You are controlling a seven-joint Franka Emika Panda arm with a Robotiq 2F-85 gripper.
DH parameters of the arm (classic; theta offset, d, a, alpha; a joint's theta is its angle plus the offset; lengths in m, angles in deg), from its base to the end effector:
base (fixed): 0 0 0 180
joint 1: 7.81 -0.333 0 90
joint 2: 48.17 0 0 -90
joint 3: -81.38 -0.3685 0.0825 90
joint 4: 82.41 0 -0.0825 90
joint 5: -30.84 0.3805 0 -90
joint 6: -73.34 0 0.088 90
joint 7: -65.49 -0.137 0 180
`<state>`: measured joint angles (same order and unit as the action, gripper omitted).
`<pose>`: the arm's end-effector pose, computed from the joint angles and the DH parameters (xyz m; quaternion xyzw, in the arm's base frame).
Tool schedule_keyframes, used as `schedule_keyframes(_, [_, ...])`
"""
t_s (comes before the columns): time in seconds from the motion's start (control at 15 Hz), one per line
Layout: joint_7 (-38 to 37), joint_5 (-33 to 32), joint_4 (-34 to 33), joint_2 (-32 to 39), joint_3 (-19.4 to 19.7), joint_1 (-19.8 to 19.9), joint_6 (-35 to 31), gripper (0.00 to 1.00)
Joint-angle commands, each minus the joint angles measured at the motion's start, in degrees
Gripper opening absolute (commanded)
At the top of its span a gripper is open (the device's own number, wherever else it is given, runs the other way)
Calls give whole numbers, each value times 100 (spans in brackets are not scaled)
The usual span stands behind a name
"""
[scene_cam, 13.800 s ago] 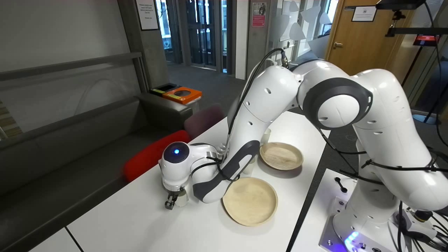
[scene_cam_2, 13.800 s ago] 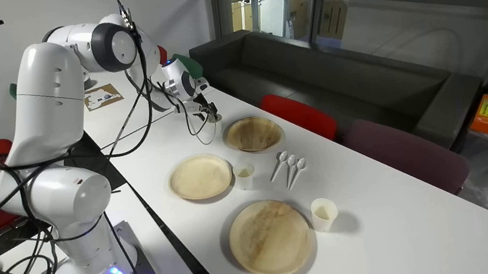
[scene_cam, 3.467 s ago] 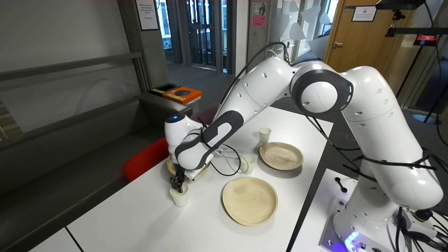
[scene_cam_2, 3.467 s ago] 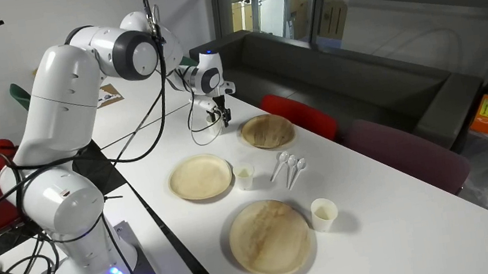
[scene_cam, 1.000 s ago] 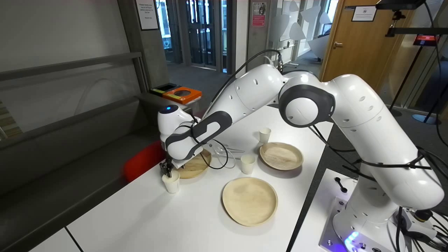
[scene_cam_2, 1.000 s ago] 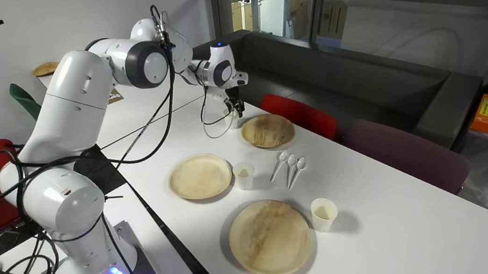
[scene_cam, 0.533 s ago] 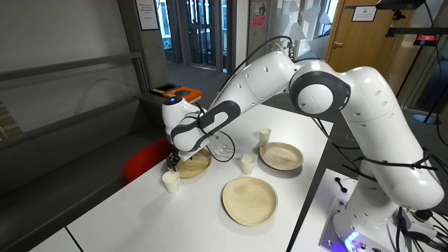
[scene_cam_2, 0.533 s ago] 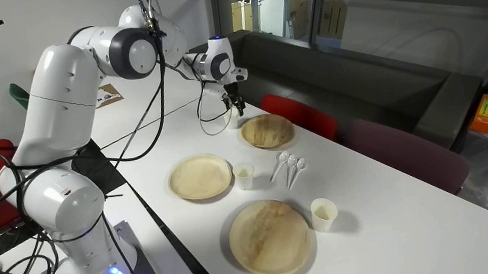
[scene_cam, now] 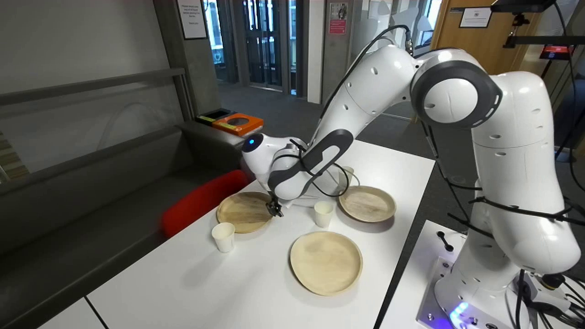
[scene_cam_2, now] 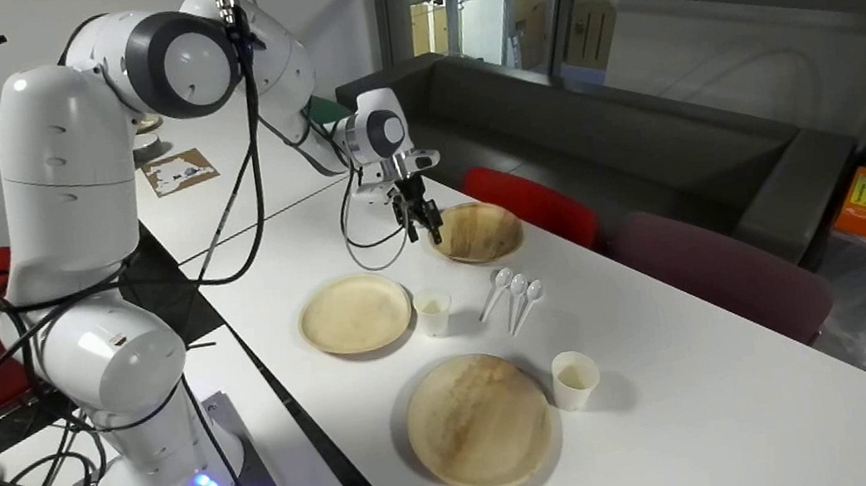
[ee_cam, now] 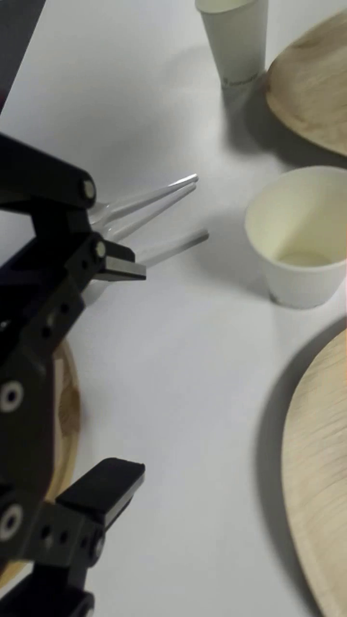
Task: Shift the cup to the left, then move it closer to the plate
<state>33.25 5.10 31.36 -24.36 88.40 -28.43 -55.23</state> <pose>0.5990 0.1248 0.2689 0.9792 -0.0036 0.0011 0.2028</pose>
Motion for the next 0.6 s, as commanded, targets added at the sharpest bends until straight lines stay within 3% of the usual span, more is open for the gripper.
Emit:
schedule_keyframes(0.0, [91, -572, 1326, -906, -101, 299, -550, 100])
schedule_keyframes(0.53, [1546, -357, 3177, -2303, -199, 1254, -2786, 100])
